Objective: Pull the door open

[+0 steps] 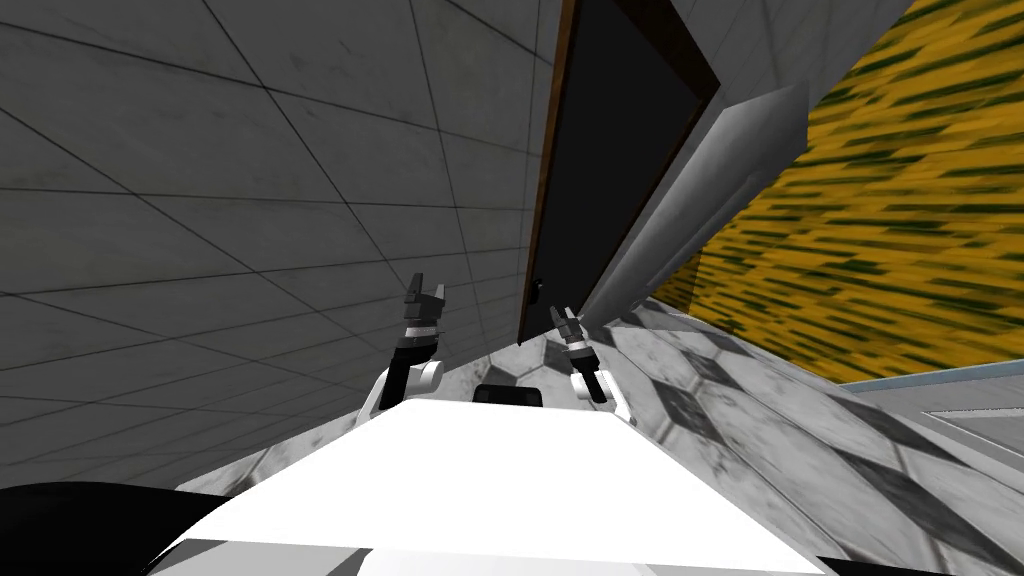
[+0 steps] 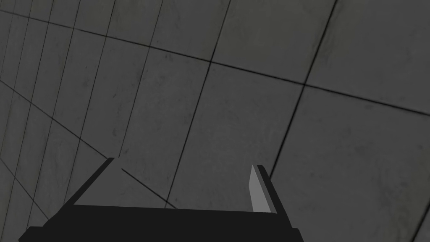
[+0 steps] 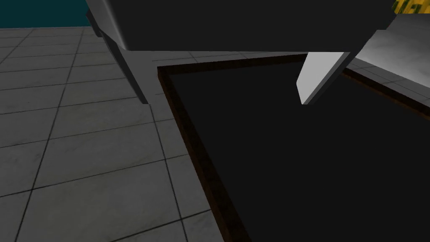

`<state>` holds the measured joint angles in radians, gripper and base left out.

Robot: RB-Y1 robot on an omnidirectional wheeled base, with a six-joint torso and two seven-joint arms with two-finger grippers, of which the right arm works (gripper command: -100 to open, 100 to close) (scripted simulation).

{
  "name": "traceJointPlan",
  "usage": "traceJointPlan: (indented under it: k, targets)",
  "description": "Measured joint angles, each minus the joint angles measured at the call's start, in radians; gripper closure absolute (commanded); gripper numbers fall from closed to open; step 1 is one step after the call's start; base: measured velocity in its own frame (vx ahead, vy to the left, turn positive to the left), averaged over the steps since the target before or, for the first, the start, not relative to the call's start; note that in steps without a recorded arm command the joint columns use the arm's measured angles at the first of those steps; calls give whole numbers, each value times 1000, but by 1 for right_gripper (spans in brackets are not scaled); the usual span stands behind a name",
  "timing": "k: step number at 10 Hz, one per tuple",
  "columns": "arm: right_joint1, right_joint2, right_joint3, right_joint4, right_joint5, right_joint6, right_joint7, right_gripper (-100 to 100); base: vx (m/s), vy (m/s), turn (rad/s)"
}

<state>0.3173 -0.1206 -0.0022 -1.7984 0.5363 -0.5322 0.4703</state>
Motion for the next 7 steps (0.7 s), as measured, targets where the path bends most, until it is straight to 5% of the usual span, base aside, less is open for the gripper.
traceJointPlan:
  k: [7]
  targets:
    - [-48,-13,-9,167,139,17,97,-100,125,-112,116]
